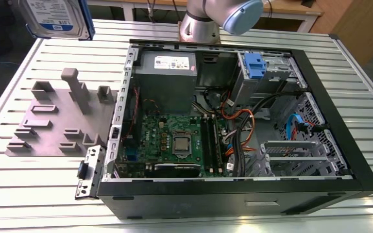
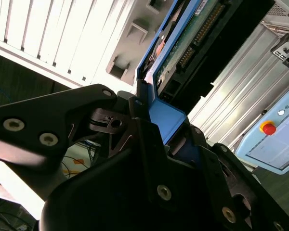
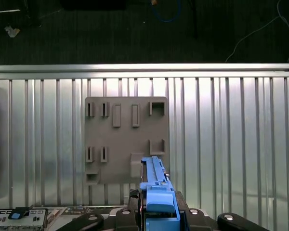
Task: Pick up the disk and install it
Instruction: 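Pick up the disk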
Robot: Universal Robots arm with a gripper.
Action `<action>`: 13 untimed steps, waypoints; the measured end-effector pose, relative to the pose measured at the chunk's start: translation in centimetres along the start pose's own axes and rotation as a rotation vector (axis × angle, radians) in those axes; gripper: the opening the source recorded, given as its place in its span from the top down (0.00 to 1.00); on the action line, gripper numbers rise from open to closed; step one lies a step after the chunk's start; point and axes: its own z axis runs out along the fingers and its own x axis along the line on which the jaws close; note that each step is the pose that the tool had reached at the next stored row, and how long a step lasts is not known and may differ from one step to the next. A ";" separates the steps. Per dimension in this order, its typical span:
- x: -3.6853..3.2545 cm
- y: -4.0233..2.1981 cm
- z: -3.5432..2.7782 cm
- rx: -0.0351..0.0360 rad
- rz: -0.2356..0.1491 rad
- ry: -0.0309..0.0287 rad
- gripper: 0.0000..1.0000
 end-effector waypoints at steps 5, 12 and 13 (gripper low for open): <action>-0.03 -0.87 0.02 0.0000 0.000 0.0000 0.63; -0.03 -0.89 0.01 0.0000 0.000 0.0000 0.63; -0.03 -0.92 0.01 -0.0001 0.000 0.0001 0.63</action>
